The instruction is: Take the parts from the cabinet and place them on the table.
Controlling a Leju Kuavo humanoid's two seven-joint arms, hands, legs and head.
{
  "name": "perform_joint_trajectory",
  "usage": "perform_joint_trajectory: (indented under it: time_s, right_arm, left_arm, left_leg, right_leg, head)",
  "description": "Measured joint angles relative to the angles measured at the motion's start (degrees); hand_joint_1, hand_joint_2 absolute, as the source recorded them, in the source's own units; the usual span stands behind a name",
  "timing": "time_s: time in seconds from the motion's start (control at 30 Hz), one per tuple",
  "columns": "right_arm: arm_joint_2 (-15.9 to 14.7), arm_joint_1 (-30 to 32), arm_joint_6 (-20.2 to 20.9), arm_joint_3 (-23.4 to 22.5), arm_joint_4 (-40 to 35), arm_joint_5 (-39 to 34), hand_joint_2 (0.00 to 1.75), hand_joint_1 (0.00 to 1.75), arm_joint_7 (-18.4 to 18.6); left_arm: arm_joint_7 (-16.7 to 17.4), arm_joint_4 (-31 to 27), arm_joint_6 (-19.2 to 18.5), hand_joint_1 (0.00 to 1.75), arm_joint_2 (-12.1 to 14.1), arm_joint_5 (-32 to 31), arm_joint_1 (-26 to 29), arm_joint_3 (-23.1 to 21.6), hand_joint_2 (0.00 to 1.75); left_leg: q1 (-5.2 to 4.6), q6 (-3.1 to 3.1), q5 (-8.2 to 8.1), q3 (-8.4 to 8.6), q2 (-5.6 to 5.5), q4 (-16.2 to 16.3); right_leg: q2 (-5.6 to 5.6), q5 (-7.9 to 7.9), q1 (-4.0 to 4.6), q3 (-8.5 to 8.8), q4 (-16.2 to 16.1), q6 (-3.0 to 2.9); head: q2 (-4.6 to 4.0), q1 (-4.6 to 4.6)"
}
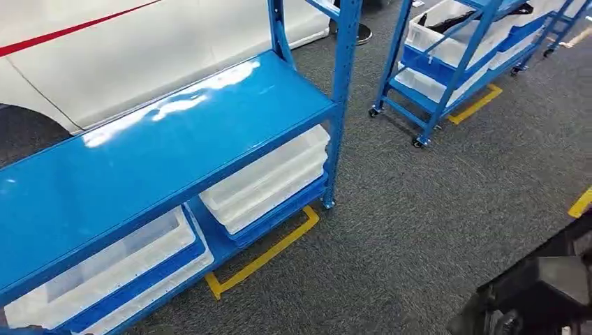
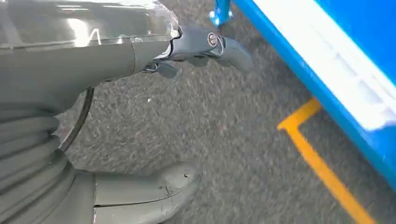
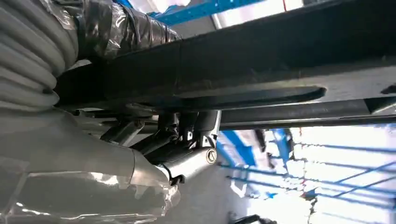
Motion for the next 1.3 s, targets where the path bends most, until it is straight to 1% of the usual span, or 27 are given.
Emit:
perform_joint_trajectory:
  time_s: [0.03, 0.07, 0.13, 0.17, 0.2, 0.33, 0.37, 0.4, 0.43, 0.47, 0.53, 0.57, 0.6, 0.67, 0.7, 0.83, 0.87, 0.9, 0.93, 1.0, 1.03, 1.07, 1.13, 1.17, 1.2, 1.23, 1.3]
  right_arm:
    - [0.0, -0.1, -0.8, 0.0, 0.0, -0.1, 1.75, 1.75, -0.1]
    - [0.0, -0.1, -1.8, 0.0, 0.0, -0.6, 1.75, 1.75, -0.1]
    - [0.0, -0.1, -4.2, 0.0, -0.4, -1.9, 1.75, 1.75, -0.1]
    - [0.0, -0.1, -4.8, 0.0, -0.6, -2.2, 1.75, 1.75, -0.1]
    - [0.0, -0.2, -4.6, -0.1, -0.9, -1.5, 1.75, 1.75, -0.1]
    - [0.0, -1.5, -5.1, -0.1, -1.2, 5.1, 1.75, 1.75, -0.1]
    - [0.0, -1.6, -5.5, -0.1, -1.2, 6.0, 1.75, 1.75, 0.0]
    - [0.0, -1.9, -5.8, -0.1, -1.2, 7.3, 1.75, 1.75, 0.3]
    - [0.0, -2.5, -5.8, -0.1, -1.2, 8.3, 1.75, 1.75, 0.5]
    - [0.0, -3.2, -5.7, -0.1, -1.1, 9.7, 1.75, 1.75, 1.0]
    - [0.0, -3.3, -5.8, 0.0, -0.8, 11.7, 1.75, 1.75, 1.1]
    - [0.0, -3.3, -6.3, 0.1, -0.6, 12.5, 1.75, 1.75, 1.2]
    - [0.0, -3.3, -6.6, 0.2, -0.4, 12.9, 1.75, 1.75, 1.1]
    - [0.0, -3.3, -7.2, 0.4, -0.4, 13.3, 1.75, 1.75, 1.1]
    - [0.0, -3.4, -7.3, 0.6, -0.4, 13.4, 1.75, 1.75, 1.2]
    - [0.0, -3.3, -8.7, 0.9, -0.3, 14.4, 1.75, 1.75, 1.3]
    - [0.0, -3.3, -9.1, 0.9, -0.3, 14.5, 1.75, 1.75, 1.3]
    - [0.0, -3.2, -10.1, 0.9, -0.3, 14.9, 1.75, 1.75, 1.3]
    - [0.0, -3.2, -11.9, 0.8, -0.4, 16.2, 1.75, 1.75, 1.4]
    - [0.0, -2.9, -15.4, 0.6, -0.5, 19.7, 1.75, 1.75, 1.8]
    - [0.0, -2.7, -16.4, 0.4, -0.6, 20.4, 1.75, 1.75, 2.0]
    - [0.0, -2.5, -16.7, 0.2, -0.7, 20.6, 1.75, 1.75, 2.1]
    - [0.0, -2.2, -16.9, -0.1, -0.9, 20.8, 1.75, 1.75, 2.2]
    - [0.0, -2.1, -16.9, -0.2, -1.0, 20.9, 1.75, 1.75, 2.2]
    - [0.0, -2.0, -16.9, -0.2, -1.0, 21.0, 1.75, 1.75, 2.2]
    - [0.0, -2.1, -17.0, -0.3, -1.0, 21.0, 1.75, 1.75, 2.2]
    - [0.0, -1.9, -18.3, -0.3, -1.2, 22.5, 1.75, 1.75, 2.6]
  left_arm:
    - [-0.1, 0.0, -0.7, 0.00, 0.0, 0.1, 0.1, 0.1, 1.75]
    - [-0.5, 0.0, -1.5, 0.00, 0.0, 0.4, 0.1, 0.3, 1.75]
    - [-1.1, 0.0, -2.4, 0.00, 0.0, 0.9, 0.0, 1.0, 1.75]
    - [-0.9, 0.0, -2.4, 0.00, 0.0, 1.5, 0.0, 1.7, 1.75]
    - [0.0, 0.0, -2.3, 0.00, 0.0, 2.0, -0.1, 2.4, 1.75]
    - [5.5, 0.0, -3.9, 0.00, 0.6, 0.7, -2.0, 4.5, 1.75]
    - [5.9, 0.0, -4.4, 0.00, 0.6, 0.1, -2.5, 4.5, 1.75]
    - [6.0, 0.0, -5.1, 0.00, 0.8, -0.5, -2.7, 4.5, 1.75]
    - [5.9, 0.0, -5.6, 0.00, 0.9, -0.8, -2.7, 4.6, 1.75]
    - [5.6, 0.0, -6.1, 0.00, 1.1, -0.9, -2.7, 4.9, 1.75]
    - [5.5, 0.0, -6.7, 0.00, 1.3, -1.3, -2.6, 5.0, 1.75]
    - [5.5, 0.0, -7.0, 0.00, 1.3, -1.4, -2.6, 5.0, 1.75]
    - [5.8, 0.0, -7.2, 0.00, 1.4, -1.4, -2.7, 5.1, 1.75]
    - [7.0, 0.0, -7.6, 0.00, 1.6, -1.7, -2.9, 5.4, 1.75]
    - [7.5, 0.0, -7.7, 0.00, 1.8, -2.0, -3.0, 5.5, 1.75]
    - [8.4, 0.0, -8.4, 0.00, 3.0, -3.4, -3.2, 5.7, 1.75]
    - [8.4, 0.0, -8.5, 0.00, 3.2, -3.5, -3.3, 5.7, 1.75]
    - [8.3, 0.0, -8.5, 0.00, 3.6, -3.7, -3.3, 5.7, 1.75]
    - [8.1, 0.0, -8.6, 0.00, 3.7, -3.9, -3.2, 5.7, 1.75]
    - [8.0, 0.0, -8.6, 0.00, 4.1, -4.3, -2.7, 5.8, 1.75]
    - [7.9, 0.1, -8.6, 0.00, 4.1, -4.3, -2.5, 5.8, 1.75]
    - [7.9, 0.1, -8.6, 0.00, 4.3, -4.3, -2.3, 5.8, 1.75]
    - [7.9, 0.1, -8.6, 0.00, 4.5, -4.4, -2.2, 5.8, 1.75]
    - [7.9, 0.1, -8.6, 0.00, 4.6, -4.4, -2.3, 5.8, 1.75]
    - [7.9, 0.1, -8.6, 0.00, 4.7, -4.4, -2.2, 5.8, 1.75]
    - [7.9, 0.2, -8.7, 0.00, 5.0, -4.4, -2.1, 5.8, 1.75]
    - [7.8, 0.2, -8.6, 0.00, 5.0, -4.4, -2.3, 5.9, 1.75]
  left_leg:
    - [-0.01, 0.15, -0.03, -1.36, -0.02, 2.4]
    - [-0.04, 0.38, 1.34, -1.28, -0.08, 1.7]
    - [-0.25, 1.24, 7.12, 2.18, -0.89, -6.8]
    - [-0.40, 1.87, 9.92, 4.47, -2.91, -12.1]
    - [-0.35, 2.37, 9.42, 5.39, -5.77, -14.1]
    - [-0.69, 2.68, 9.98, 5.56, -4.00, -15.7]
    - [0.27, 2.89, 10.80, 5.96, -3.26, -17.0]
    - [-0.01, 3.00, 11.06, 6.13, -2.45, -17.3]
    - [-0.09, 3.31, 11.22, 6.08, -1.54, -17.4]
    - [-0.25, 3.32, 11.21, 5.96, -0.32, -17.3]
    - [-0.37, 3.26, 11.14, 5.82, 1.49, -17.2]
    - [-0.36, 3.18, 11.08, 5.82, 2.29, -17.2]
    - [-0.33, 2.98, 10.93, 5.85, 3.03, -17.2]
    - [-0.27, 2.41, 10.45, 6.32, 4.39, -16.9]
    - [-0.35, 2.05, 10.19, 6.38, 4.87, -16.7]
    - [-0.62, 0.93, 9.71, 6.86, 6.64, -16.5]
    - [-0.41, 0.44, 9.28, 6.83, 6.23, -16.3]
    - [-0.20, 0.17, 8.25, 6.50, 3.74, -15.5]
    - [-0.13, 0.12, 5.97, 5.22, 1.41, -12.5]
    - [-0.14, 0.08, 1.18, 0.72, 0.05, -2.8]
    - [-0.15, 0.13, 0.11, -1.31, 0.01, 1.2]
    - [-0.15, 0.25, 0.62, -2.03, -0.02, 2.3]
    - [-0.16, 0.72, 5.53, 0.26, -0.33, -3.5]
    - [-0.17, 1.10, 8.86, 2.78, -1.32, -9.4]
    - [-0.19, 1.57, 10.70, 4.54, -4.38, -14.1]
    - [-0.10, 1.82, 10.18, 4.82, -6.30, -14.9]
    - [-0.35, 1.75, 9.94, 5.10, -5.25, -15.6]
  right_leg:
    - [0.77, 0.04, 0.18, -0.01, 0.0, -0.05]
    - [1.45, 0.04, 0.33, 0.09, 0.0, -0.05]
    - [3.03, 0.04, 0.62, 0.33, 0.2, -0.04]
    - [3.74, 0.05, 0.68, 0.41, 0.2, -0.03]
    - [4.22, 0.21, 0.67, 0.26, 0.3, 0.18]
    - [7.16, 1.35, 0.18, -0.77, -0.2, 1.92]
    - [6.43, 1.23, 0.50, -0.88, 0.3, 1.99]
    - [2.71, 0.08, 0.81, -1.56, 1.5, 2.04]
    - [0.56, -2.37, 0.73, -3.13, 4.7, 2.19]
    - [-0.53, -5.25, 0.49, -5.58, 10.0, 2.51]
    - [-0.88, -7.50, 0.07, -8.43, 16.5, 3.00]
    - [-0.98, -6.80, -0.05, -8.27, 16.5, 3.21]
    - [-1.21, -4.89, -0.26, -6.64, 13.7, 3.35]
    - [-2.91, -0.15, -0.47, -0.27, 2.8, 3.32]
    - [-5.24, -1.02, -0.16, 1.18, -0.3, 2.88]
    - [-3.27, -0.80, 0.54, 0.62, 0.0, 1.23]
    - [-2.69, -0.50, 0.18, 0.82, -0.5, 0.71]
    - [-2.31, -0.33, 0.10, 0.89, -0.7, 0.39]
    - [-1.86, -0.25, 0.09, 0.81, -0.7, 0.11]
    - [-0.61, -0.19, 0.29, 0.59, -0.7, -0.24]
    - [0.22, -0.18, 0.44, 0.52, -0.6, -0.26]
    - [0.97, -0.18, 0.51, 0.53, -0.6, -0.26]
    - [2.71, -0.18, 0.58, 0.78, -0.5, -0.25]
    - [3.62, -0.18, 0.62, 1.00, -0.5, -0.24]
    - [4.26, -0.18, 0.47, 0.98, -0.5, -0.22]
    - [4.87, -0.05, 0.74, 0.69, -0.3, 0.09]
    - [6.39, 0.43, 0.17, -0.18, -0.3, 0.88]
  head:
    - [0.00, 0.00]
    - [0.00, 0.00]
    - [0.00, 0.00]
    - [0.00, 0.02]
    - [0.00, 0.11]
    - [0.00, 0.00]
    - [0.00, 0.02]
    - [0.00, 0.09]
    - [0.00, 0.26]
    - [0.00, 0.35]
    - [0.00, 0.33]
    - [0.00, 0.35]
    - [0.00, 0.33]
    - [0.00, 0.35]
    - [0.00, 0.33]
    - [0.00, 0.28]
    - [0.00, 0.28]
    - [0.00, 0.24]
    - [0.00, 0.24]
    - [0.00, 0.24]
    - [0.00, 0.24]
    - [0.00, 0.24]
    - [0.00, 0.24]
    - [0.00, 0.24]
    - [0.00, 0.26]
    - [0.00, 0.28]
    - [0.00, 0.29]
